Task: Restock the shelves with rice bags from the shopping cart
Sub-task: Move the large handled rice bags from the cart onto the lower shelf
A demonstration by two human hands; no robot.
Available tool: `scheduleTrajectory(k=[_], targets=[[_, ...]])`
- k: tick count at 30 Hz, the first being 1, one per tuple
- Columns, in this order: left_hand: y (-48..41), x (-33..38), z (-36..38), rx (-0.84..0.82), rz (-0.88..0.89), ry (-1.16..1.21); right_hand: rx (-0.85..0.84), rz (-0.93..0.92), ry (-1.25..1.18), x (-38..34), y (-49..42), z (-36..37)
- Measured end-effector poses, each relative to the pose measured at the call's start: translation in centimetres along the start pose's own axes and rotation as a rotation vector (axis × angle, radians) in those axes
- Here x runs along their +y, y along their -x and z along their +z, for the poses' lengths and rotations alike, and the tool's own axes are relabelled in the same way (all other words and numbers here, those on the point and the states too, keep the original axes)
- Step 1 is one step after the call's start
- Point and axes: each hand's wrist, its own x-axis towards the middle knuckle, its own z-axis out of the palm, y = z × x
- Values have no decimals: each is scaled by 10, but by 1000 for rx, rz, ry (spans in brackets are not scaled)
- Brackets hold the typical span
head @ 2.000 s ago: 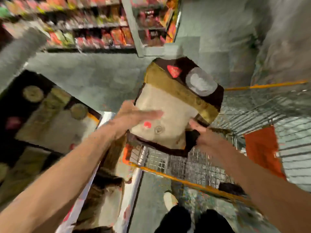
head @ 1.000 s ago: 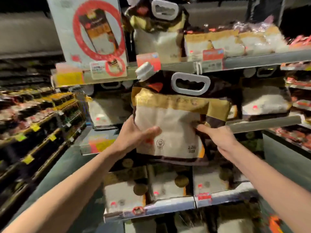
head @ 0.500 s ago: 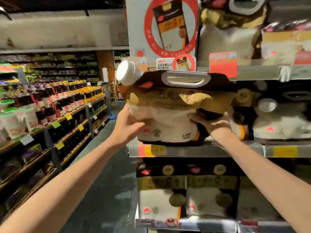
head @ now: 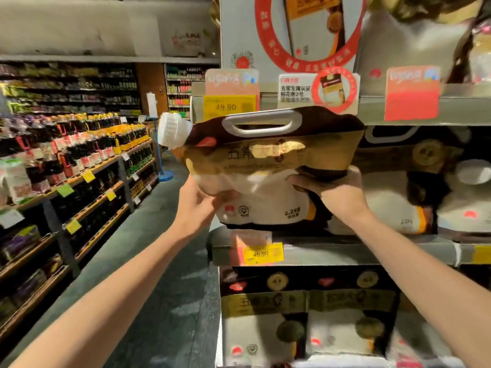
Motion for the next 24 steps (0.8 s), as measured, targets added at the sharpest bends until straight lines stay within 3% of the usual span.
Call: scheduleTrajectory(k=[1,3,7,13,18,24], targets=[[-1,-2,-4,-2,4,-6,-8,-103,6,-6,5,5],[-1,-6,-9,2,40,3,-49,-134,24,-4,6,14],[-2,-10,-17,-31,49,-43,-7,-83,14,12,-4,28],[1,-51,-16,6,-153,-129,9,67,162,38,-18,33],[-9,-47,-4,-15,-183,-194,71,201,79,19,-22,29],[-6,-46,-2,-23,-209,-192,186,194,-7,6,-26,37]])
